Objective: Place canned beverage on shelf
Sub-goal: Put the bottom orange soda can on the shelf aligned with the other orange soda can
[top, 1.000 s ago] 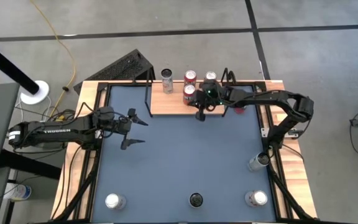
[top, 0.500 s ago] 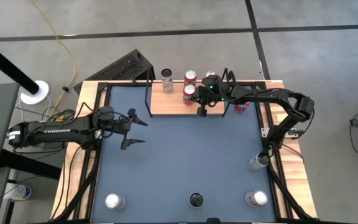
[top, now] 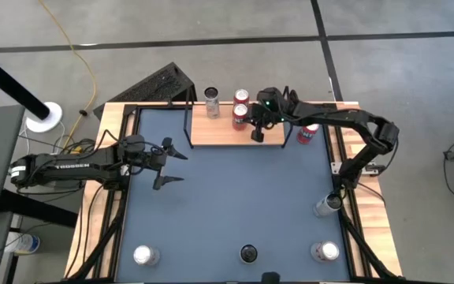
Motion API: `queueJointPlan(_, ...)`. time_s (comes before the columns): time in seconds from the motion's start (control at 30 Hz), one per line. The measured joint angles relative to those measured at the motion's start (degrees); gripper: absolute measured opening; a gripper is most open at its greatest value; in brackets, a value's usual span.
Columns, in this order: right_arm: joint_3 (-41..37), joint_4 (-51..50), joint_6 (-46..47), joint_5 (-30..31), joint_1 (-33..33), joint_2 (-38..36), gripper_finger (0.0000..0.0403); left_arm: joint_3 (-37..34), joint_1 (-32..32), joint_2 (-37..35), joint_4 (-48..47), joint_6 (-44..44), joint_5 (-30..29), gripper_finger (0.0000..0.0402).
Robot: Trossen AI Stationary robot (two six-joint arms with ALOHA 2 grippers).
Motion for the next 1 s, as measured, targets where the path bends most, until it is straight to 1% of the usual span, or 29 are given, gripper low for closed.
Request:
queueJointPlan(0.3,1.53,-5.86,0.0,0.0,0.88,-0.02,0.0,-0.02,0.0,0.0,-0.02,0.09,0.0,0.0364)
queueJointPlan(0.43,1.53,-4.59,-0.03,0.13,0.87,-0.02,0.0,-0.02,0.0,0.0,-0.02,0.13,0.0,0.0364)
queueJointPlan(0.57,1.53,-4.32,-0.91,3.33,0.79,-0.02,0.0,0.0,-0.02,0.0,-0.4,-0.13,0.68,0.0364)
queueJointPlan(0.77,1.53,-4.13,-1.89,3.48,0.42,-0.02,0.0,-0.02,-0.04,0.0,-0.94,-1.15,0.94,0.0364)
queueJointPlan(0.9,1.53,-4.11,-1.95,5.94,0.6,-0.02,0.0,-0.02,-0.04,-0.02,-0.94,-1.37,0.73,0.0364)
queueJointPlan(1.0,1.53,-4.11,-2.0,6.28,1.0,-0.02,0.0,-0.02,-0.04,-0.02,-0.93,-1.72,0.54,0.0364)
